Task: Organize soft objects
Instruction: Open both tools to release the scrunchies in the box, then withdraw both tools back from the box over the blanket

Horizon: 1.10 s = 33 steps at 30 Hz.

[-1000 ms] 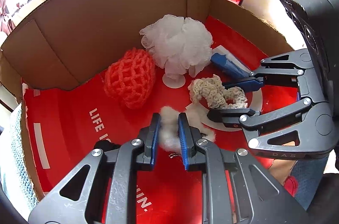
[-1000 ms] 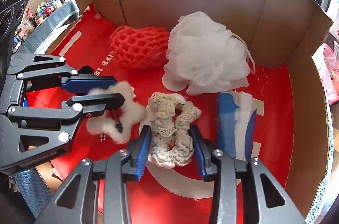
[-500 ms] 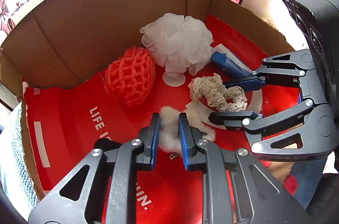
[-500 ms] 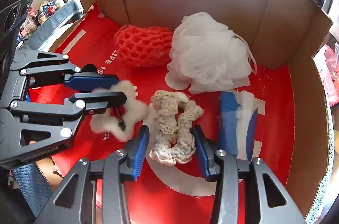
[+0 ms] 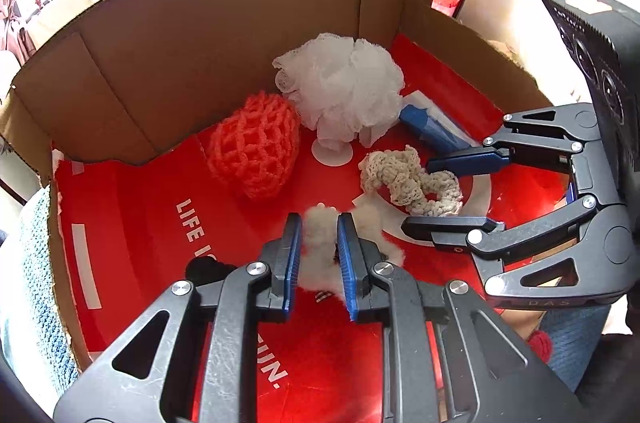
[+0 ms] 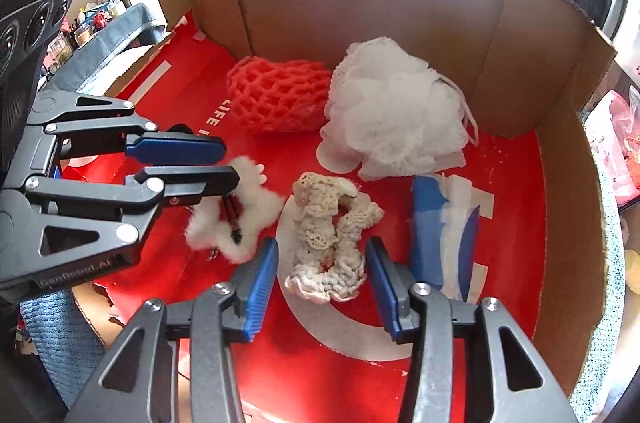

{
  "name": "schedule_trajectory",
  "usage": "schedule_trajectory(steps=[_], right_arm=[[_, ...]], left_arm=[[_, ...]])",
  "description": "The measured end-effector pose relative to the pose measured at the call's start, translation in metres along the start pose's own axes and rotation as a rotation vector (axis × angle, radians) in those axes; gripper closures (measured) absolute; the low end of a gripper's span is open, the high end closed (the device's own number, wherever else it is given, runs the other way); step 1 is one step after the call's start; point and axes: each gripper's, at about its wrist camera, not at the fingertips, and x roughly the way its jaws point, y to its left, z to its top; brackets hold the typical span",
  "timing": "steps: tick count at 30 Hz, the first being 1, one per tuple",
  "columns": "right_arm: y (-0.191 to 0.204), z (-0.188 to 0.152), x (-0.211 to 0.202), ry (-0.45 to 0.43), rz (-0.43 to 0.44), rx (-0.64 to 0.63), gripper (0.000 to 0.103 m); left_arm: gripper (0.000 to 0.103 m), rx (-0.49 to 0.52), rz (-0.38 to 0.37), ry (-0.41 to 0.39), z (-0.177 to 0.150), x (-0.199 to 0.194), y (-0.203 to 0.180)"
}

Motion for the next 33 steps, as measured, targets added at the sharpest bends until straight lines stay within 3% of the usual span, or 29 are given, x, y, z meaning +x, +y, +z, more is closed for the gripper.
schedule_trajectory(steps=[8, 20, 22, 25, 29, 33], right_arm=[[0.0, -0.011, -0.032, -0.06, -0.006, 0.019, 0.05], [0.004, -0.048, -0.109, -0.229, -0.027, 0.07, 0.036], [0.006, -0.055, -0.121, -0.255, -0.033, 0.071, 0.035], [0.013, -0.068, -0.136, -0.294, -0.056, 0.068, 0.033], [0.022, -0.085, -0.149, -0.339, -0.077, 0.078, 0.03], [0.029, -0.11, -0.165, -0.394, -0.086, 0.097, 0.016]], left_arm=[[0.085, -0.03, -0.022, -0.063, -0.008, -0.034, -0.005], [0.083, -0.085, -0.023, -0.226, -0.043, -0.103, -0.033], [0.073, -0.096, -0.029, -0.26, -0.05, -0.113, -0.038], [0.036, -0.099, -0.013, -0.321, -0.062, -0.128, -0.051], [0.036, -0.097, 0.01, -0.4, -0.079, -0.145, -0.065], [0.029, -0.113, 0.013, -0.449, -0.097, -0.164, -0.078]])
